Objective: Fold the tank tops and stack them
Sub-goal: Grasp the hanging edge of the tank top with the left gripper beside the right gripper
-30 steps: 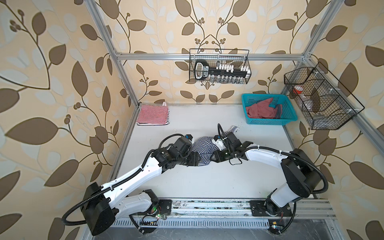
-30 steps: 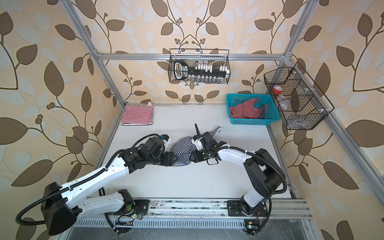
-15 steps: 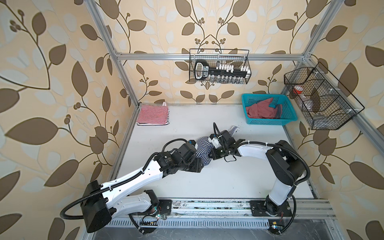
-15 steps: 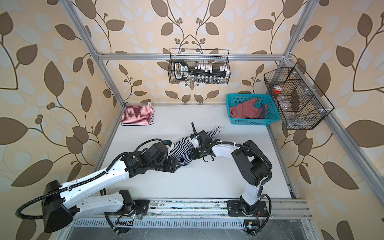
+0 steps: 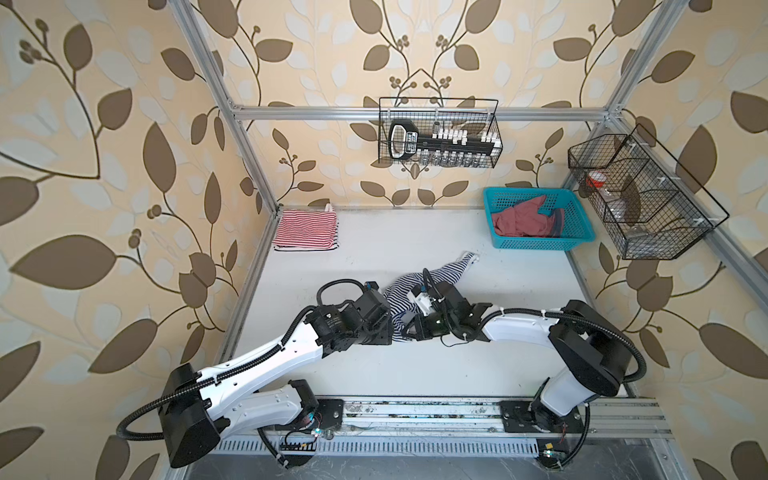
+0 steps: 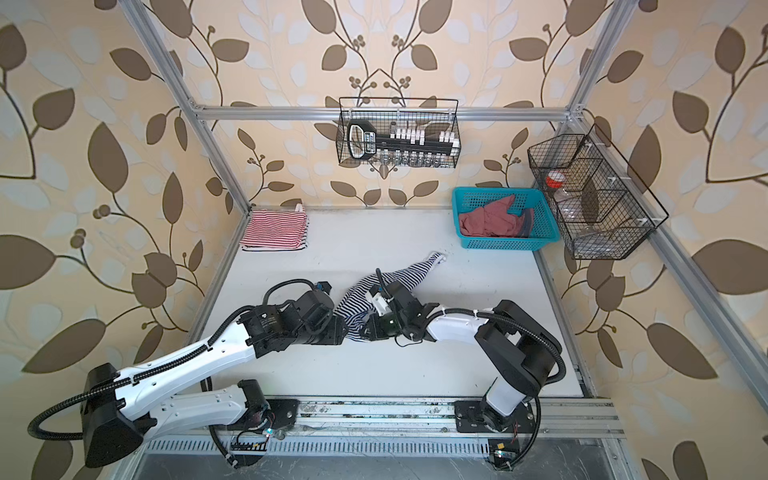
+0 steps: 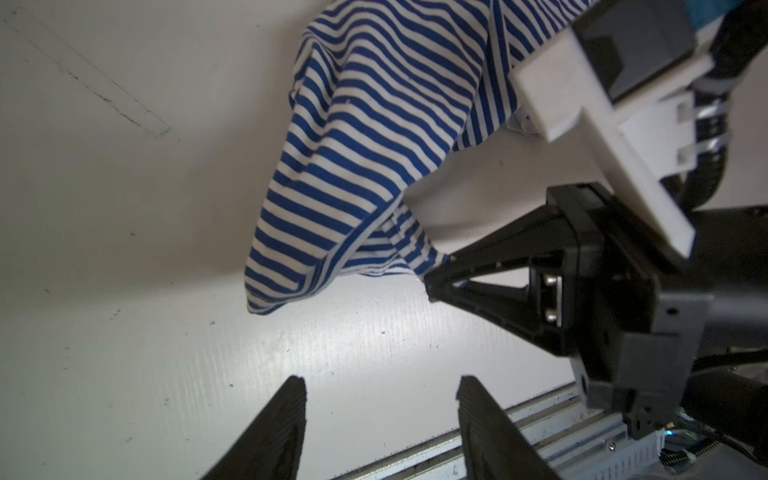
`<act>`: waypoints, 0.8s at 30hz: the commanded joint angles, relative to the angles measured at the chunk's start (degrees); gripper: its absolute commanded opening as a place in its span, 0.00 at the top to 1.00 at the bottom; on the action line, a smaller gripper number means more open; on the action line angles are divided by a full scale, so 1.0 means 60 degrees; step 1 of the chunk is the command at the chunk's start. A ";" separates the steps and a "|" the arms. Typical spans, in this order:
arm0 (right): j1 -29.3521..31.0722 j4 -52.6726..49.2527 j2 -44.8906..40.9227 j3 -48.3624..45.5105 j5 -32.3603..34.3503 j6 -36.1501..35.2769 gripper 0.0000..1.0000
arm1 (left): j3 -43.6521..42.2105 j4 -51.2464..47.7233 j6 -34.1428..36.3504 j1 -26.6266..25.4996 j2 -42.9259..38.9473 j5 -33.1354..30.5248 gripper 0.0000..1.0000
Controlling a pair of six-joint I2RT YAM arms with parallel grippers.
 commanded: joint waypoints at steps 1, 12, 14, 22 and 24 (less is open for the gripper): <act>0.0366 0.2063 0.0499 -0.0096 -0.0881 0.1715 0.84 | 0.0432 -0.0354 -0.0268 -0.0024 0.0088 -0.0526 0.40; -0.0566 -0.2998 -0.1602 0.1114 0.1217 -0.1633 0.47 | 0.0286 -0.0068 -0.0329 -0.0035 0.0316 -0.0283 0.46; -0.0826 -0.4298 -0.1917 0.1552 0.2132 -0.2503 0.52 | 0.0267 0.0227 -0.0329 -0.0064 0.0530 -0.0041 0.46; -0.1537 -0.5489 -0.1449 0.2118 0.2519 -0.3861 0.77 | 0.0600 0.0859 -0.0299 -0.0596 0.1788 0.0276 0.50; -0.1510 -0.5571 -0.1291 0.2206 0.2485 -0.3997 0.79 | 0.0624 0.0905 -0.0352 -0.0702 0.2090 0.0283 0.50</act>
